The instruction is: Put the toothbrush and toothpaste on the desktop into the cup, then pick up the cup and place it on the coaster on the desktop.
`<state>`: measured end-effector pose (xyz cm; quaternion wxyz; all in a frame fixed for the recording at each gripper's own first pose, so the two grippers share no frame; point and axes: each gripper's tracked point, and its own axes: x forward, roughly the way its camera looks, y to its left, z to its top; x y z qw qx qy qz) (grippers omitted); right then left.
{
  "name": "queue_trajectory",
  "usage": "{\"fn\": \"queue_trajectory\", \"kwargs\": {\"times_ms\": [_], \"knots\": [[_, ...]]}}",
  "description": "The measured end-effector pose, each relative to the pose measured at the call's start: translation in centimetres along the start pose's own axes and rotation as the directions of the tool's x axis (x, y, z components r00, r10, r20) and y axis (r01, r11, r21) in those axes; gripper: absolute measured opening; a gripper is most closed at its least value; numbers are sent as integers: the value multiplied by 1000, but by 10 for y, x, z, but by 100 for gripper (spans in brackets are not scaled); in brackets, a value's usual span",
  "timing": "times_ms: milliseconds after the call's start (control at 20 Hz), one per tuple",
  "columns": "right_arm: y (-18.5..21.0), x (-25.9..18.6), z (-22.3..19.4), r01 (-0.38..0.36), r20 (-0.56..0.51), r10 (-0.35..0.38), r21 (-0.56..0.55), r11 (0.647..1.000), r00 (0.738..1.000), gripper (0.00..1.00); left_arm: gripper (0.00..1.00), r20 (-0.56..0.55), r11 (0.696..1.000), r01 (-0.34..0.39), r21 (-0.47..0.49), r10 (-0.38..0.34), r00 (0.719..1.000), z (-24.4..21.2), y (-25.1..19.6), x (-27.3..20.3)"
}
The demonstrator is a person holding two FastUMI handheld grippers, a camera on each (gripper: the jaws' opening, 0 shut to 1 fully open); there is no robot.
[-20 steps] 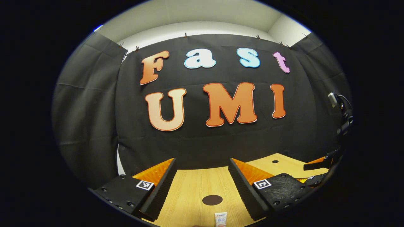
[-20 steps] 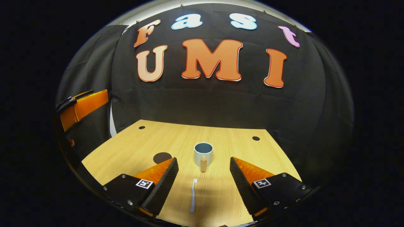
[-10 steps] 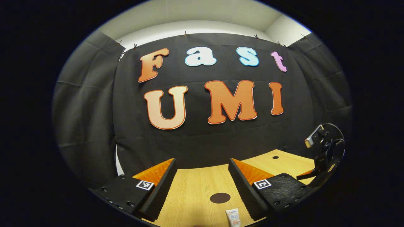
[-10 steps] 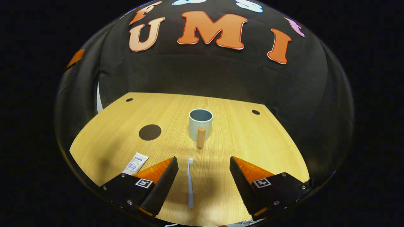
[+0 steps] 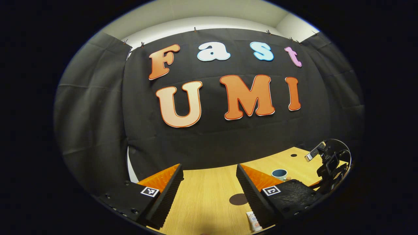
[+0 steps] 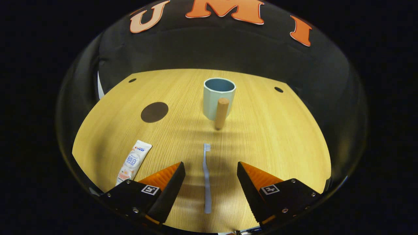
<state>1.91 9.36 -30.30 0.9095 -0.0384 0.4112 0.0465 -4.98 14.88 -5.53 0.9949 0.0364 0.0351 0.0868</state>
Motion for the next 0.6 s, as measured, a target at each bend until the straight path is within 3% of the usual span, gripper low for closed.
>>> {"fn": "queue_trajectory", "kwargs": {"times_ms": [250, 550, 600], "knots": [[1, 18, -18, -46, -143, 39, -44, 998, 989, 85, 98, -56, 997, -77, -4, 77, 995, -13, 0, 3], [2, 34, -37, -88, -302, 67, -54, 995, 951, 76, 99, -113, 992, -127, -25, 124, 986, -26, -6, 5], [4, 33, -41, -103, -333, 81, -49, 993, 939, 70, 98, -123, 991, -132, -28, 128, 984, -31, -9, 6]]}}
